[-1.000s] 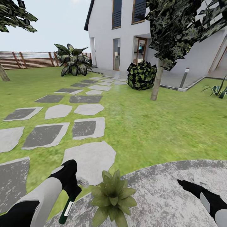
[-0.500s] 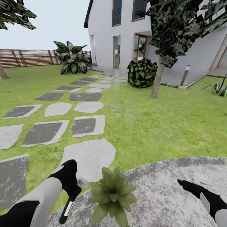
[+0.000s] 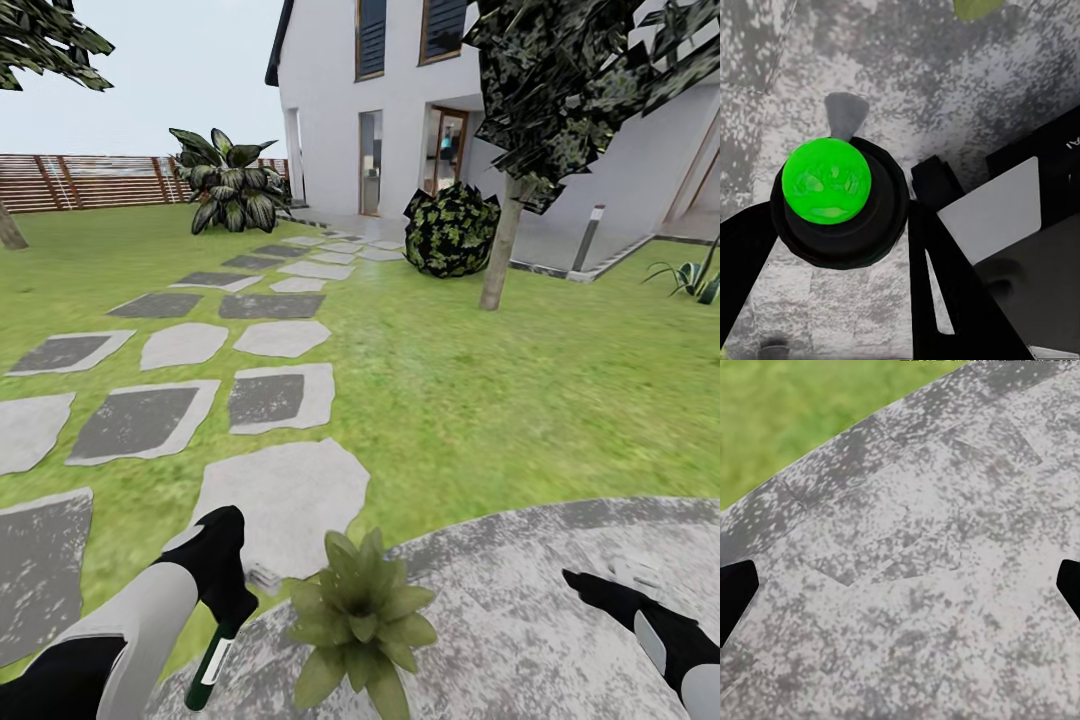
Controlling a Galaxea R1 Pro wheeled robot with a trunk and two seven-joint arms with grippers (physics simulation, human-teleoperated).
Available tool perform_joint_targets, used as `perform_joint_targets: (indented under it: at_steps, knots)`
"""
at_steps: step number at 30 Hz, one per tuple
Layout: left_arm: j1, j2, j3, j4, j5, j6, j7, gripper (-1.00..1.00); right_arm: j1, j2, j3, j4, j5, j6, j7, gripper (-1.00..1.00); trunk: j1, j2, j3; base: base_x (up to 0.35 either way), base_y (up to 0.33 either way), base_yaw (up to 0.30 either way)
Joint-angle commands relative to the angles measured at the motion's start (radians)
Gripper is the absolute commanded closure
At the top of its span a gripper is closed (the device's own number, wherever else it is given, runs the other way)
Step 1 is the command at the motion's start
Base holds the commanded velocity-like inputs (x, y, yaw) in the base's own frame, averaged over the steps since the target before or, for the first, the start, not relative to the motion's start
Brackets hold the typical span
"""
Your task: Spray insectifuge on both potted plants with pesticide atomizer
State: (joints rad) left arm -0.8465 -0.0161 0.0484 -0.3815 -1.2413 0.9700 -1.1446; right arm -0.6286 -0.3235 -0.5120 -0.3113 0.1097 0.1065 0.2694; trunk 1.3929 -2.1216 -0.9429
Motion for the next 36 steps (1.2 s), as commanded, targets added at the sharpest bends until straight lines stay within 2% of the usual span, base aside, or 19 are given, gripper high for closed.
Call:
perform_joint_targets:
  at_steps: [1,5,8,16,27,36]
  knots:
    - [0.000,-0.001,0.005,-0.001,-0.017,0.006,-0.009,1.00,0.000,0.001,-0.008,-0.002,0.011,0.006,0.008,-1.00,0.000,0.000,-0.001,0.159,0.138,0.000]
    - [0.000,-0.001,0.005,0.001,-0.075,0.006,-0.010,1.00,0.000,0.000,-0.009,-0.002,0.010,0.006,0.010,-1.00,0.000,0.000,-0.001,0.085,0.067,0.000]
    - [0.000,-0.001,0.005,0.001,-0.086,0.006,-0.010,1.00,0.000,0.000,-0.010,-0.002,0.009,0.006,0.010,-1.00,0.000,0.000,-0.001,0.010,0.008,-0.007]
    - [0.000,-0.001,0.005,0.004,-0.090,0.006,-0.009,1.00,0.000,0.000,-0.010,-0.002,0.008,0.005,0.010,-1.00,0.000,0.000,-0.001,0.001,0.000,-0.220]
    - [0.000,-0.001,0.005,0.004,-0.090,0.006,-0.009,1.00,0.000,0.000,-0.010,-0.002,0.008,0.005,0.010,-1.00,0.000,0.000,-0.001,0.000,0.184,-0.023]
    - [0.000,-0.001,0.005,0.003,-0.090,0.006,-0.010,1.00,0.000,0.000,-0.010,-0.002,0.008,0.005,0.010,-1.00,0.000,0.000,-0.003,0.000,0.012,-0.172]
